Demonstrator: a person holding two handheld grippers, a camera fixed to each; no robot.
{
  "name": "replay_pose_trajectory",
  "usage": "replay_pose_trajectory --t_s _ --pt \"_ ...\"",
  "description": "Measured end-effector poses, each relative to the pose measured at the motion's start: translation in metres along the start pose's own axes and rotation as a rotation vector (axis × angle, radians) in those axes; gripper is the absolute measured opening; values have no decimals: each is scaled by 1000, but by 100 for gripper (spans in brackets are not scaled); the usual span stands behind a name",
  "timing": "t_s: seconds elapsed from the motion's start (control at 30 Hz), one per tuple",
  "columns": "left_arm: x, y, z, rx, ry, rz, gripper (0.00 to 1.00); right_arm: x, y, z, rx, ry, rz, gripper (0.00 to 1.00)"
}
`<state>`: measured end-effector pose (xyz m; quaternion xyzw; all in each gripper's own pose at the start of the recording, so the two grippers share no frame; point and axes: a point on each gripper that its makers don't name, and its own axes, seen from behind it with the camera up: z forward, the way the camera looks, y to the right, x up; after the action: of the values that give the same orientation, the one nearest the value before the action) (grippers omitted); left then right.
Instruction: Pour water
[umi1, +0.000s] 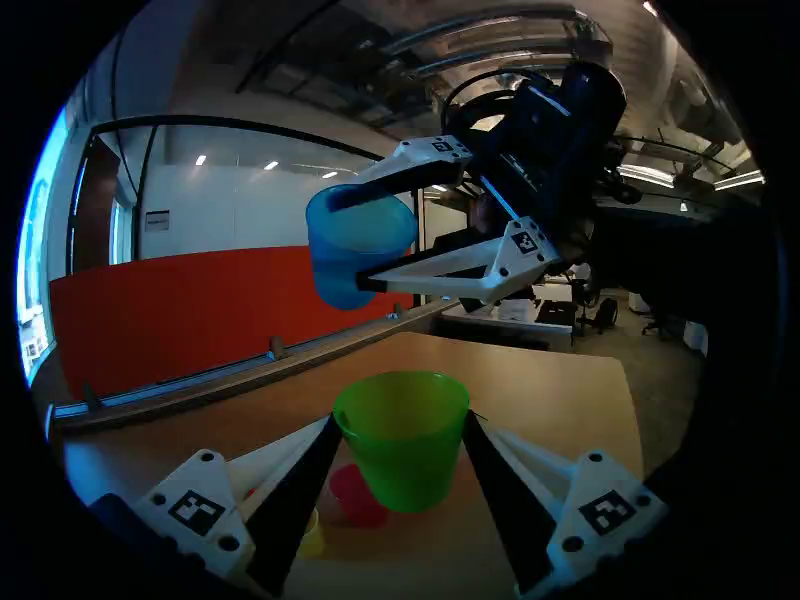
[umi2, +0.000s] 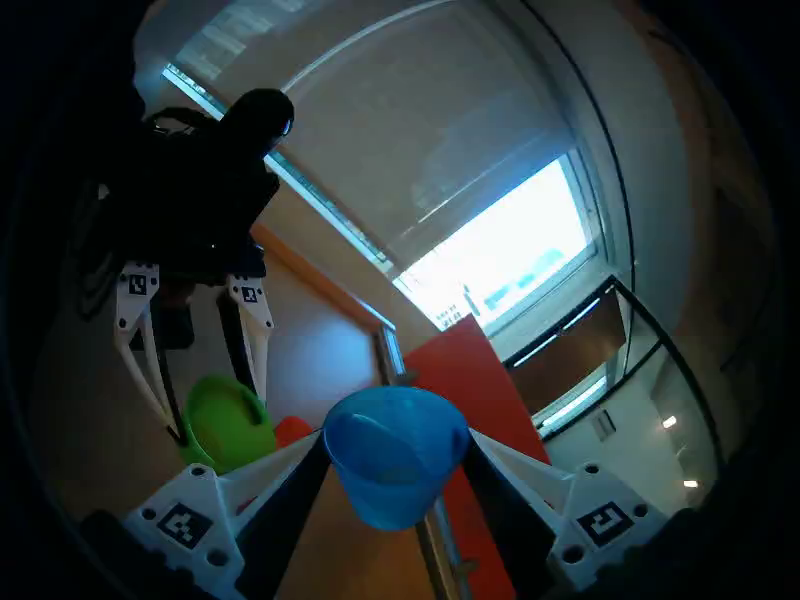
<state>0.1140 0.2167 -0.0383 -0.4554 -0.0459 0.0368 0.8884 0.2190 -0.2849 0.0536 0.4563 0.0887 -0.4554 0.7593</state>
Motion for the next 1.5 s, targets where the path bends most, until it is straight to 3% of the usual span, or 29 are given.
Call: replay_pose_trajectory --t_s 0.77,1.5 --pt "0 -1 2 -1 1 -4 87 1 -2 2 -4 -6 -93 91" --pt "1 -3 5 -1 0 0 87 2 0 4 -6 -13 -140 91"
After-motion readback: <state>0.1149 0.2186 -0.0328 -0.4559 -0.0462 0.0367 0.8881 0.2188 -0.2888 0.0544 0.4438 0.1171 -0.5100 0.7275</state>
